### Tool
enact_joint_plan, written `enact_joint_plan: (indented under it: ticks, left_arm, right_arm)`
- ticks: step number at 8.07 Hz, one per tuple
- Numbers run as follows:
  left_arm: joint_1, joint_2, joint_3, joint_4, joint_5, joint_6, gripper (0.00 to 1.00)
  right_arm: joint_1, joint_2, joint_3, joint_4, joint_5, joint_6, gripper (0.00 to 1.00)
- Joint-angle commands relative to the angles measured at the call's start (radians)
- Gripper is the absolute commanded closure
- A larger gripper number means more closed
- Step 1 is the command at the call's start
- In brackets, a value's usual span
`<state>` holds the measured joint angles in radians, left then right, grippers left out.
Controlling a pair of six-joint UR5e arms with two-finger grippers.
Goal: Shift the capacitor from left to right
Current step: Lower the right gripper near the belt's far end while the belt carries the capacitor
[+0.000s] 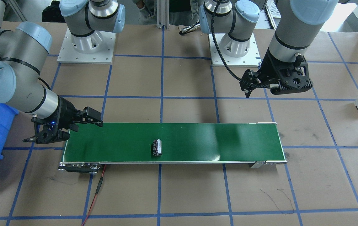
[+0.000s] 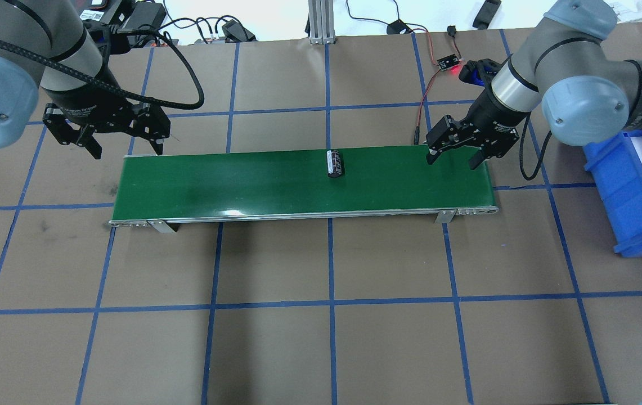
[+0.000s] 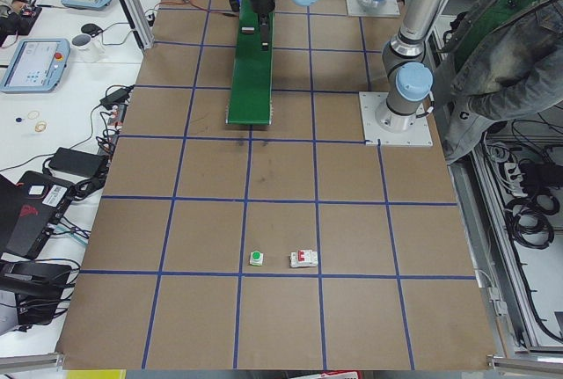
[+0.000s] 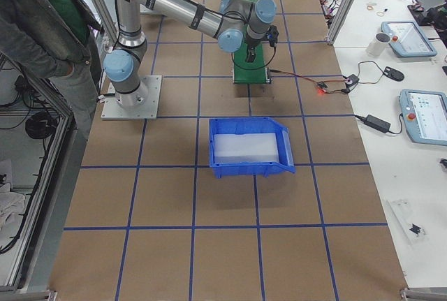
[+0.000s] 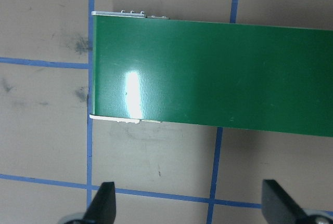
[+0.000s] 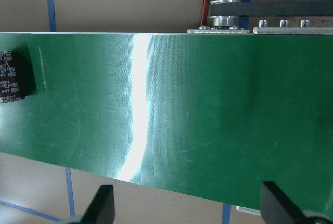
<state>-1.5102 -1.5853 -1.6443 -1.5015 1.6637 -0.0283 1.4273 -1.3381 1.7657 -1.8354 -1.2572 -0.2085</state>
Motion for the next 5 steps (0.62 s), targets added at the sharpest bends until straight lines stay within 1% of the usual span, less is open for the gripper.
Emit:
enact_joint_plan:
  ticks: [1,2,3,4,5]
  left_arm:
    - [-0.002,-0.009,-0.003,0.010,-0.048,0.039,0.00]
    - [-0.004,-0.009,-0.003,0.010,-0.061,0.047,0.00]
    - [-0.004,-0.013,-0.003,0.010,-0.111,0.047,0.00]
    - [-0.004,-0.013,-0.003,0.010,-0.142,0.045,0.00]
    - [-0.004,-0.012,-0.003,0.010,-0.144,0.044,0.00]
  right_arm:
    - [-0.004,0.010,0.000,-0.002,0.004,0.006,0.00]
    - [-0.004,0.020,0.000,-0.011,0.005,0.006,0.00]
    - [-0.004,0.030,0.000,-0.048,0.005,0.009,0.00]
    - [-0.004,0.031,0.000,-0.048,0.005,0.012,0.00]
    - [-0.004,0.036,0.000,-0.048,0.005,0.023,0.00]
